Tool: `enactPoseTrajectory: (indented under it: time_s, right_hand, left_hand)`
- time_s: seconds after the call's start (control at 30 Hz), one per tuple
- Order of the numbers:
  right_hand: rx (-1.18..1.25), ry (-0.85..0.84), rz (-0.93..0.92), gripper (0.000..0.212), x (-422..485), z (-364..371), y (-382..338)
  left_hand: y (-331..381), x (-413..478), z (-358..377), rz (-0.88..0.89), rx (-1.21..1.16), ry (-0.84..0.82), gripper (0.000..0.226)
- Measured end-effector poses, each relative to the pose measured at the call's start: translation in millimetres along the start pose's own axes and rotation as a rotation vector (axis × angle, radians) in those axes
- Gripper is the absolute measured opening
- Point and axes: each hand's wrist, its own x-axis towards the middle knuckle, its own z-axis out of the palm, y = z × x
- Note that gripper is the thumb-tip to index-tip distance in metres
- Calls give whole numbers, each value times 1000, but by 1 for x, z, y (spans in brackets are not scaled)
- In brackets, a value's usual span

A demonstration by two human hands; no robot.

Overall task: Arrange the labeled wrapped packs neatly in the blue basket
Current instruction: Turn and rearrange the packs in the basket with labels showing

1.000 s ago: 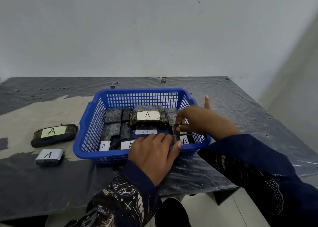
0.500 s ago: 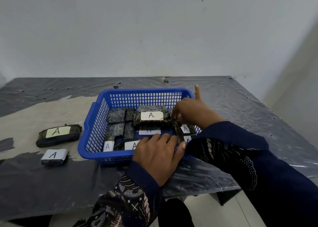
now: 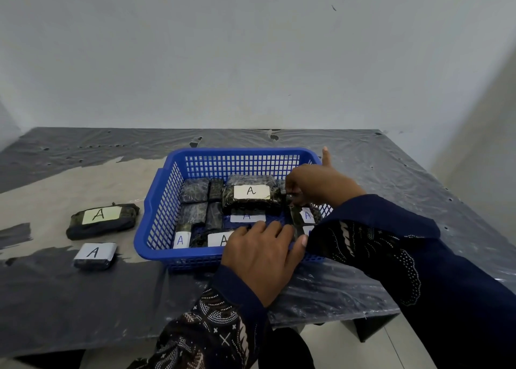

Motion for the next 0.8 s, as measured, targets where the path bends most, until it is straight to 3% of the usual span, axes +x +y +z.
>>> enactPoseTrajectory:
  time_s: [0.23, 0.33, 0.4, 0.47, 0.6, 0.7, 0.8]
  right_hand:
    - [178, 243, -60, 34, -11, -1, 24]
    - [425, 525, -149, 32, -30, 2, 32]
    - [614, 655, -200, 29, -52, 5, 29]
    - [732, 742, -248, 28, -76, 6, 22]
    - [896, 808, -413, 28, -111, 11, 4]
    - [829, 850, -472, 27, -119, 15, -3]
    - [801, 827, -472, 26, -122, 15, -1]
  left_hand:
    - [-1, 2, -13, -53, -137, -115, 40]
    - [-7, 11, -25, -162, -494, -215, 32]
    - [-14, 22, -36, -294, -791, -249, 29]
    - [-22, 37, -45, -414, -936, -278, 34]
    - [-31, 64, -55, -646, -1342, -409, 43]
    - [-29, 68, -56, -624, -1455, -487, 33]
    - [-25, 65, -52, -584, -1492, -401, 25]
